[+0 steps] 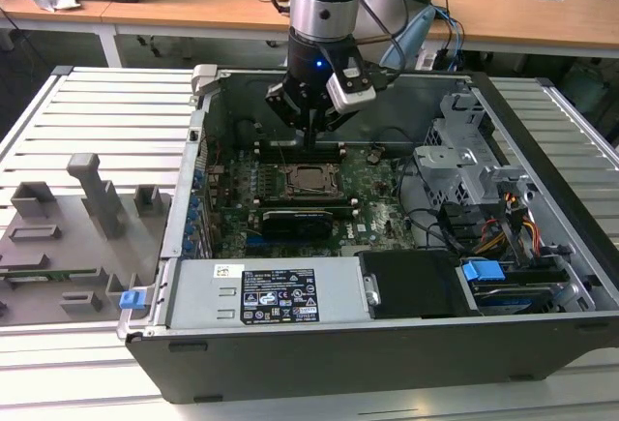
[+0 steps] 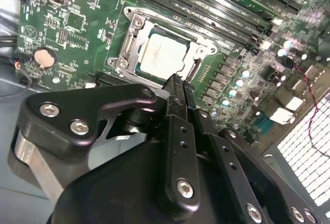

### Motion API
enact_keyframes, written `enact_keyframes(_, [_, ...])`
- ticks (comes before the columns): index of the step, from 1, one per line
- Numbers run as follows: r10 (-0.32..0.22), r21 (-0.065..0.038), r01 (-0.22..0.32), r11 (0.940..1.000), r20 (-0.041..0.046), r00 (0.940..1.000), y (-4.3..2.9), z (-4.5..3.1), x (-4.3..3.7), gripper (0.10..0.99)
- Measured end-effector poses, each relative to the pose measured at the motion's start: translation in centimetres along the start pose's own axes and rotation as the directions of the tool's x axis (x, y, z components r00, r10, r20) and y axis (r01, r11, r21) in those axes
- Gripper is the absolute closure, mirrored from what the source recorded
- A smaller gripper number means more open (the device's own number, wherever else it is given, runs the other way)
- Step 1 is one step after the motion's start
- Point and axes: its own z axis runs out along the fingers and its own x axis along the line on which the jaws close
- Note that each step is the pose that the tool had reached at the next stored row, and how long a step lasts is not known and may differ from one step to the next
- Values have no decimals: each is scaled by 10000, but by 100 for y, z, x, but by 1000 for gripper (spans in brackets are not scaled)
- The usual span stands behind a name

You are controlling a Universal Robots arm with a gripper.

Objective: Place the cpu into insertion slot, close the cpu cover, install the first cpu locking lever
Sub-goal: 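Close the cpu cover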

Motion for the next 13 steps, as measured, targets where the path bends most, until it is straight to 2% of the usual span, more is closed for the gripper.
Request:
enact_keyframes(3, [-384, 5, 384, 9993, 0, 9993, 0, 0, 1, 933])
enact_keyframes(5, [-891, 11, 891, 9960, 0, 9960, 0, 0, 1, 933])
enact_keyframes(8, [-1370, 18, 1370, 9906, -1, 9906, 0, 0, 1, 933])
enact_keyframes(10, [-1597, 21, 1597, 9872, -2, 9872, -1, 0, 5, 933])
enact_keyframes(13, [-1680, -16, 1680, 9858, 14, 9858, -5, 1, 39, 933])
